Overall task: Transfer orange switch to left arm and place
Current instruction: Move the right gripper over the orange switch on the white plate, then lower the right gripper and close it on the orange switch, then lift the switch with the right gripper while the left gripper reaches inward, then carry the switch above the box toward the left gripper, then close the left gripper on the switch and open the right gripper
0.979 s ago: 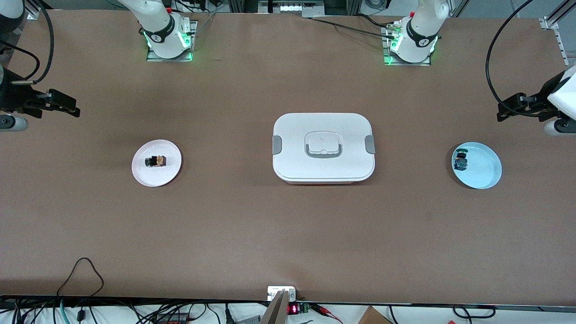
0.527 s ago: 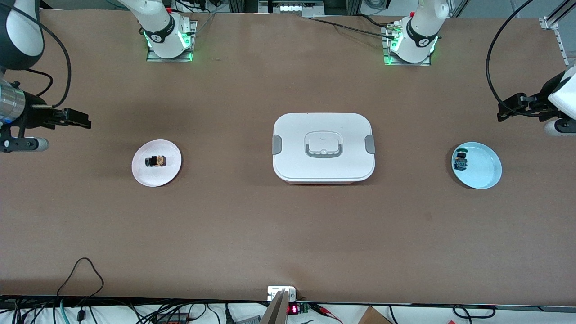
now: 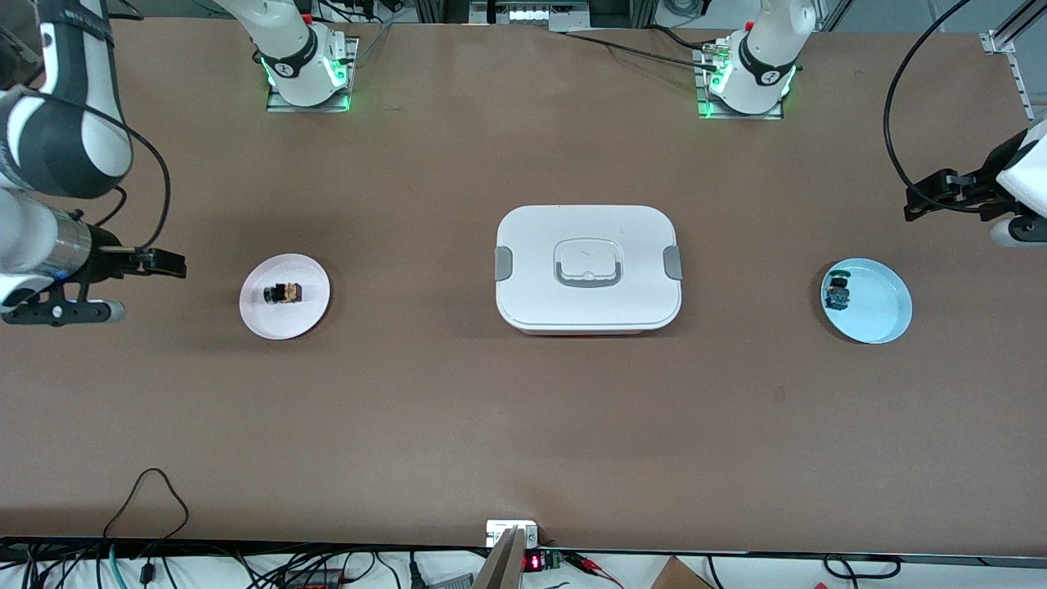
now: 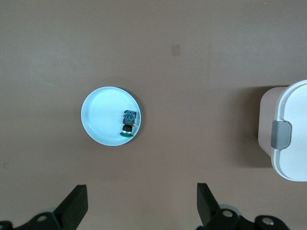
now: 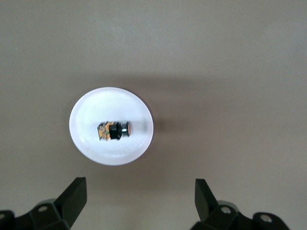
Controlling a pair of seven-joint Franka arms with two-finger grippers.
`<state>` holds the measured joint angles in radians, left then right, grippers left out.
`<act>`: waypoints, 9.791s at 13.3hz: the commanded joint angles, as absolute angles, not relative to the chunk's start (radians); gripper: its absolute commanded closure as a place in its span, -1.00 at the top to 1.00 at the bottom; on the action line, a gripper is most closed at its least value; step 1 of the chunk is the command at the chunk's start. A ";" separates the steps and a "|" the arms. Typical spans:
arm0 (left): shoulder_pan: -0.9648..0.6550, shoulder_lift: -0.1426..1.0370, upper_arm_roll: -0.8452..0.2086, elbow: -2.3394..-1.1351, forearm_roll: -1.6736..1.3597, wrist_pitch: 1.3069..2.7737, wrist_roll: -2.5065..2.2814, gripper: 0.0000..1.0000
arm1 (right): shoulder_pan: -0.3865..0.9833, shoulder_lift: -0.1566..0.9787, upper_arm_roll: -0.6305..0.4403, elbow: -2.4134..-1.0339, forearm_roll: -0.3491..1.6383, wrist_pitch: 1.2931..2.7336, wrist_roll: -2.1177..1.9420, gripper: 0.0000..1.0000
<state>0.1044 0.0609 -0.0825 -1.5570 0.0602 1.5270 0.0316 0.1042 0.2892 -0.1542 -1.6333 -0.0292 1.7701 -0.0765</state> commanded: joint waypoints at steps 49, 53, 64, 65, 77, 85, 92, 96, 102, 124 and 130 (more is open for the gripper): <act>0.101 0.075 -0.084 -1.523 0.074 1.516 0.054 1.00 | 0.175 0.396 -0.106 -2.086 -0.018 2.376 -0.080 -0.72; 0.101 0.075 -0.084 -1.523 0.074 1.516 0.054 1.00 | 0.178 0.335 -0.103 -1.970 -0.018 2.208 -0.080 -0.76; 0.091 0.077 -0.087 -1.523 0.074 1.513 0.054 1.00 | 0.178 0.229 -0.005 -1.697 0.234 1.916 -0.434 -0.83; 0.077 0.077 -0.087 -1.523 0.071 1.514 0.058 1.00 | 0.179 0.221 -0.005 -1.691 0.288 1.905 -0.504 -0.85; 0.040 0.121 -0.084 -1.476 -0.019 1.325 0.066 1.00 | 0.250 0.187 0.067 -1.690 0.895 1.948 -1.164 -0.97; 0.207 0.143 -0.086 -1.764 -1.050 1.307 0.057 1.00 | 0.389 0.261 0.067 -1.690 1.265 2.069 -1.548 -0.97; 0.199 0.118 -0.369 -1.924 -1.437 1.725 0.042 1.00 | 0.495 0.304 0.066 -1.689 1.568 2.095 -1.700 -0.96; 0.199 0.104 -0.461 -1.922 -1.466 1.840 -0.049 1.00 | 0.548 0.302 0.066 -1.672 1.594 2.230 -1.700 -0.96; 0.198 0.098 -0.492 -1.954 -1.572 1.881 -0.046 1.00 | 0.568 0.302 0.066 -1.671 1.672 2.232 -1.701 -0.96; 0.195 0.109 -0.568 -1.962 -1.629 1.945 0.070 -1.00 | 0.650 0.298 0.002 -1.681 1.768 2.235 -1.684 0.97; 0.248 0.097 -0.557 -1.960 -1.565 1.927 0.078 -1.00 | 0.653 0.298 0.002 -1.680 1.816 2.232 -1.687 1.00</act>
<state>0.2065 0.1270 -0.5573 -1.9423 -1.5933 1.9435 0.0544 0.6357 0.3041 0.0164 -1.6829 1.7913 2.2279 -1.6806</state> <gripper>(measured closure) 0.586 0.000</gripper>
